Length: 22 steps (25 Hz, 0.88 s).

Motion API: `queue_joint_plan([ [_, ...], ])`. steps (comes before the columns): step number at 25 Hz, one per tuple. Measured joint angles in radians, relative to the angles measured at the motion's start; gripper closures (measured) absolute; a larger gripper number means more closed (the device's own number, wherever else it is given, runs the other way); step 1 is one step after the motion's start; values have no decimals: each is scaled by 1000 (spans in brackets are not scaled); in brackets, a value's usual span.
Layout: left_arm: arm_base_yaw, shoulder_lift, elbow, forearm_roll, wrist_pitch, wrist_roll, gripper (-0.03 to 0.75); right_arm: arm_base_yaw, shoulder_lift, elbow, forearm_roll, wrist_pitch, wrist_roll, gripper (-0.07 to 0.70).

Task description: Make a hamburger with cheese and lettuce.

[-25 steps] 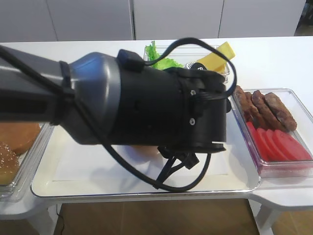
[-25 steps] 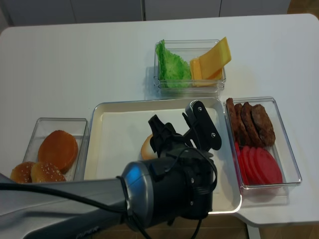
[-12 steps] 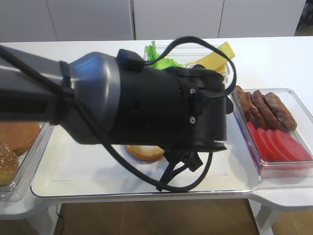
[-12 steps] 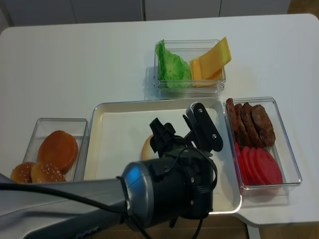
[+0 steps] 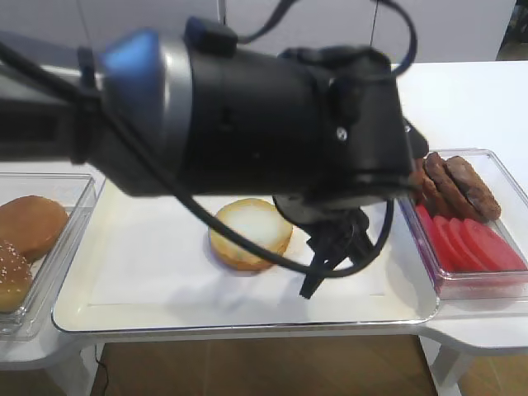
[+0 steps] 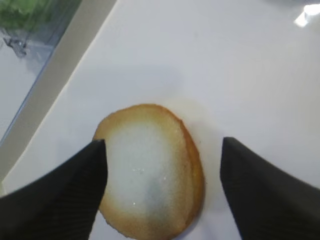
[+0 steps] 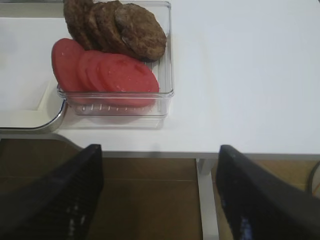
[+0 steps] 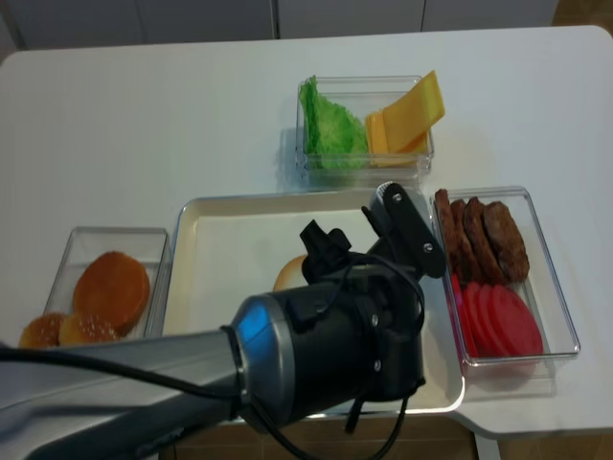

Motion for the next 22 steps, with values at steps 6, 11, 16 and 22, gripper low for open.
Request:
queue_joint_plan([
  [6,36,-40,-117,-163,21,226,197,0,0,0,0,0,0,82],
  [11,166,-79,-133,-402,51,411,197,0,0,0,0,0,10,82],
  [16,325,-115,-133,-621,91,556,199,0,0,0,0,0,12,82],
  [22,528,-174,-133,-770,139,648,225,0,0,0,0,0,13,82],
])
